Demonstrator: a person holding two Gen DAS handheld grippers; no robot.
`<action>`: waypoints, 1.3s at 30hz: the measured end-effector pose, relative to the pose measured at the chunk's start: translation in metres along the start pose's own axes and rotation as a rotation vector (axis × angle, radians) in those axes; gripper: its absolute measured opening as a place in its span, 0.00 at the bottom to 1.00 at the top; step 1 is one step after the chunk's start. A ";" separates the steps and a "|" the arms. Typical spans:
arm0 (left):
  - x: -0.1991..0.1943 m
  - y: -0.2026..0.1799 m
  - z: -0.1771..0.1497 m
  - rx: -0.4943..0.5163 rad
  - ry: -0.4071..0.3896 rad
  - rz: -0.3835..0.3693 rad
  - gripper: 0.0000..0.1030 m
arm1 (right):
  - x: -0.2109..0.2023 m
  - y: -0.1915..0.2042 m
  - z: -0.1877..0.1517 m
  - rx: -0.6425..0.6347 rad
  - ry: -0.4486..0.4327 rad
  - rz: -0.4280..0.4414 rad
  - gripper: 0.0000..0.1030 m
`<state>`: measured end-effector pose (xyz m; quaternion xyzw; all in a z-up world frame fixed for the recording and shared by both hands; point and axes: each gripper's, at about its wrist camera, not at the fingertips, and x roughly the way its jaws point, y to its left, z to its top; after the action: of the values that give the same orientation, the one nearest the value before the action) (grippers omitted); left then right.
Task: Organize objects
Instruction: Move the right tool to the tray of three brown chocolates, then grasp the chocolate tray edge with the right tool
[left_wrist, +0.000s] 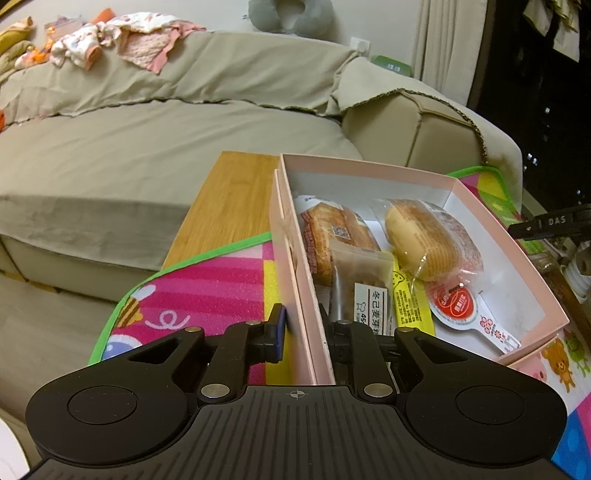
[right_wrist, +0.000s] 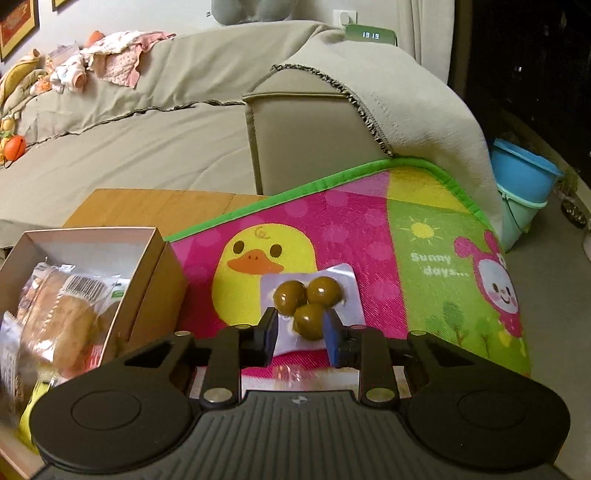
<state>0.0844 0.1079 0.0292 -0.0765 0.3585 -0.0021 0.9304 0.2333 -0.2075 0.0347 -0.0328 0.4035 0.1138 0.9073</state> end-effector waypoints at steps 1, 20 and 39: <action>0.000 0.000 0.000 -0.001 0.000 0.000 0.17 | -0.002 -0.004 0.001 0.015 -0.003 -0.004 0.37; 0.000 0.003 -0.001 0.000 -0.003 -0.012 0.18 | 0.058 0.003 0.012 0.053 0.019 -0.070 0.77; -0.001 -0.001 0.000 -0.011 -0.005 -0.001 0.18 | -0.128 0.005 -0.081 -0.037 -0.087 0.022 0.77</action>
<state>0.0838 0.1071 0.0298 -0.0819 0.3563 -0.0002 0.9308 0.0907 -0.2381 0.0753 -0.0400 0.3620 0.1324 0.9219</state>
